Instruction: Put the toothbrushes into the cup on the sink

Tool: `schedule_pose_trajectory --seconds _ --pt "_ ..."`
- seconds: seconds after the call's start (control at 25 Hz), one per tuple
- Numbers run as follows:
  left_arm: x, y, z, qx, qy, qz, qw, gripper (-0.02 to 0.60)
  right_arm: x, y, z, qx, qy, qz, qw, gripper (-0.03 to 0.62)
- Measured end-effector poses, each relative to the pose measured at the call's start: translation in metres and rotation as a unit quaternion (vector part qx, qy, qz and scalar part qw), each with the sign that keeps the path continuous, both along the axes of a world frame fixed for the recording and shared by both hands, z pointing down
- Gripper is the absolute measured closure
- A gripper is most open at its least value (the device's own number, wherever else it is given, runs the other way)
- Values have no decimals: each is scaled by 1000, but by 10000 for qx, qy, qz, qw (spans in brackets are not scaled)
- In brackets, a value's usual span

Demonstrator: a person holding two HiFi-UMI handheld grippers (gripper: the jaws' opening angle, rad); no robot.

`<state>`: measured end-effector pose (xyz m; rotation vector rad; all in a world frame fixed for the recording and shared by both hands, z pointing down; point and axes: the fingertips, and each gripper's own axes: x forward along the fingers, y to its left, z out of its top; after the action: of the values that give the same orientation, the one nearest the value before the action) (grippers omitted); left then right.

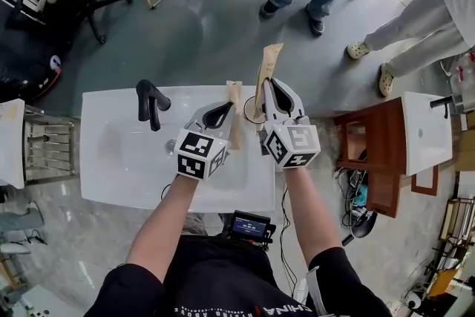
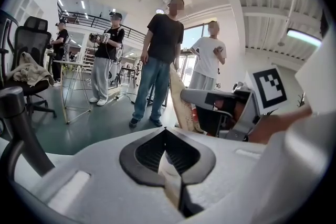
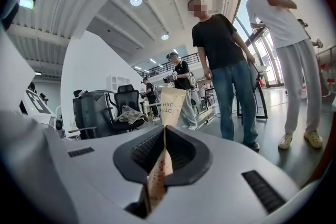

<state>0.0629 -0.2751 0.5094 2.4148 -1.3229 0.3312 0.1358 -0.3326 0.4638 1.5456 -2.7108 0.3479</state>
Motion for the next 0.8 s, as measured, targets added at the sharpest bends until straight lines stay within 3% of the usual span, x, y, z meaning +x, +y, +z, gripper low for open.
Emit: schedule_pose_trajectory --seconds 0.8 --pt "6 9 36 -273 -100 -93 9995 580 -2 20 48 -224 234 -275 9991 571"
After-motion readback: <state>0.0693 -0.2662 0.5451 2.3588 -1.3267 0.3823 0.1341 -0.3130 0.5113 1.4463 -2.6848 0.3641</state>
